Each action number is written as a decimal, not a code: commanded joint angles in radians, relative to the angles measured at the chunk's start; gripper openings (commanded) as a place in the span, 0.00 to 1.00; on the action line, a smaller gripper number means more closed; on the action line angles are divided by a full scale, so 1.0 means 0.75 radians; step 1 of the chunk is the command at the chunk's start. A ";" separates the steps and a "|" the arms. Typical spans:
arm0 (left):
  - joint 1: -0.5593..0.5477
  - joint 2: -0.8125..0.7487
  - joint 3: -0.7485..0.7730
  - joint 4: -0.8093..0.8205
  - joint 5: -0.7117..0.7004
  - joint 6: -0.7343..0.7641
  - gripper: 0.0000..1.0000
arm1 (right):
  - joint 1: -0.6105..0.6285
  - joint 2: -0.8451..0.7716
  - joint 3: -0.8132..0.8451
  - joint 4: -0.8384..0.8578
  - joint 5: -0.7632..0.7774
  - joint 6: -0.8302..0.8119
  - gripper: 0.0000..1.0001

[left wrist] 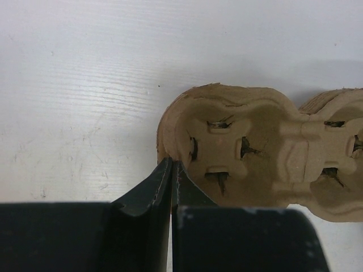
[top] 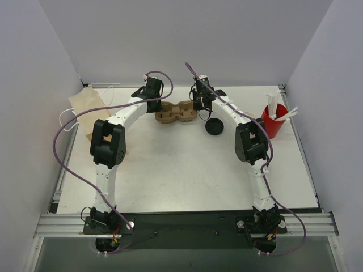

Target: Pack the takeout coffee

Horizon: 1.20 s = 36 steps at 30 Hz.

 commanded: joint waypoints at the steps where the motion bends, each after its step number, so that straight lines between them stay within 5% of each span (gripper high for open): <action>1: -0.002 -0.045 0.073 0.055 0.058 0.017 0.00 | 0.021 -0.097 0.061 -0.019 0.015 -0.005 0.04; 36: -0.006 -0.160 0.094 -0.004 0.099 0.040 0.00 | 0.029 -0.273 0.003 -0.066 0.089 0.042 0.00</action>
